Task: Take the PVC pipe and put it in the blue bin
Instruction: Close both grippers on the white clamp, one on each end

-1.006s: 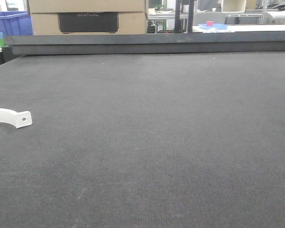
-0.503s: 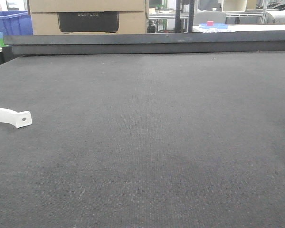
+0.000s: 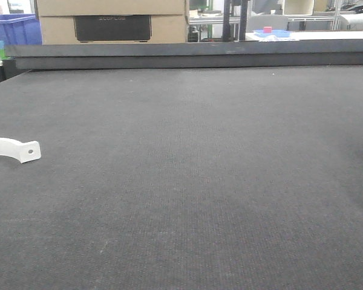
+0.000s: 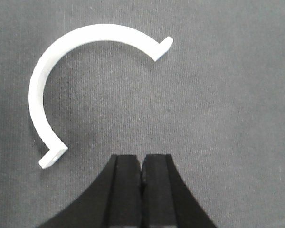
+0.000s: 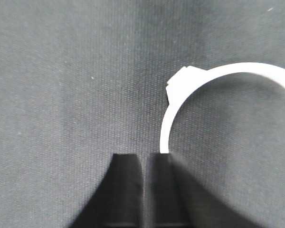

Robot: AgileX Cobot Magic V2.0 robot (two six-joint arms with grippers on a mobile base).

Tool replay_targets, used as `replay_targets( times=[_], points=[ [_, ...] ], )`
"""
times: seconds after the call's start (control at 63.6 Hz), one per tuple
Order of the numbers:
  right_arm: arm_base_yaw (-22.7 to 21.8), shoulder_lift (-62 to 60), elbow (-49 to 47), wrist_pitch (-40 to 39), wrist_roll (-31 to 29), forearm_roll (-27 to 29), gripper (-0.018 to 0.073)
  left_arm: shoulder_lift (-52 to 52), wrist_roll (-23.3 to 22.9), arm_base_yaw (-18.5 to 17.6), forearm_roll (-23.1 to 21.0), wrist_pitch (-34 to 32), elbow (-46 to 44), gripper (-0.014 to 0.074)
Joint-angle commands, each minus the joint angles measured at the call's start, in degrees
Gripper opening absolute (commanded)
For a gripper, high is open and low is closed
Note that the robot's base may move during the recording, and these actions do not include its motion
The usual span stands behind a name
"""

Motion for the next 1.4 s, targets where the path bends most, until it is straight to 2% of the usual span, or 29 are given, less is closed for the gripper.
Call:
replay_targets(
  times=[0.0, 0.047, 0.503, 0.833, 1.085, 1.384],
  points=[
    [-0.1, 2.2, -0.8, 0.5, -0.4, -0.8, 0.0212, 0.0, -0.4, -0.4, -0.6, 0.0, -0.3, -0.0111],
    [-0.1, 3.3, -0.8, 0.3, -0.4, -0.8, 0.0243, 0.0, -0.4, -0.4, -0.6, 0.0, -0.3, -0.0111],
    [-0.1, 10.6, -0.8, -3.1, -0.4, -1.9, 0.024, 0.0, -0.4, -0.4, -0.7, 0.2, -0.3, -0.0111],
    [-0.1, 14.5, -0.8, -5.2, 0.3, -1.9, 0.0044, 0.0, -0.5, -0.4, -0.7, 0.6, -0.3, -0.0111],
    [-0.1, 15.9, -0.8, -4.8, 0.3, -1.9, 0.0132, 0.0, -0.5, -0.4, -0.7, 0.5, -0.3, -0.0111],
    [-0.1, 17.7, -0.7, -5.2, 0.3, -1.9, 0.0129, 0.0, -0.5, -0.4, -0.7, 0.2, -0.3, -0.0111]
  ],
)
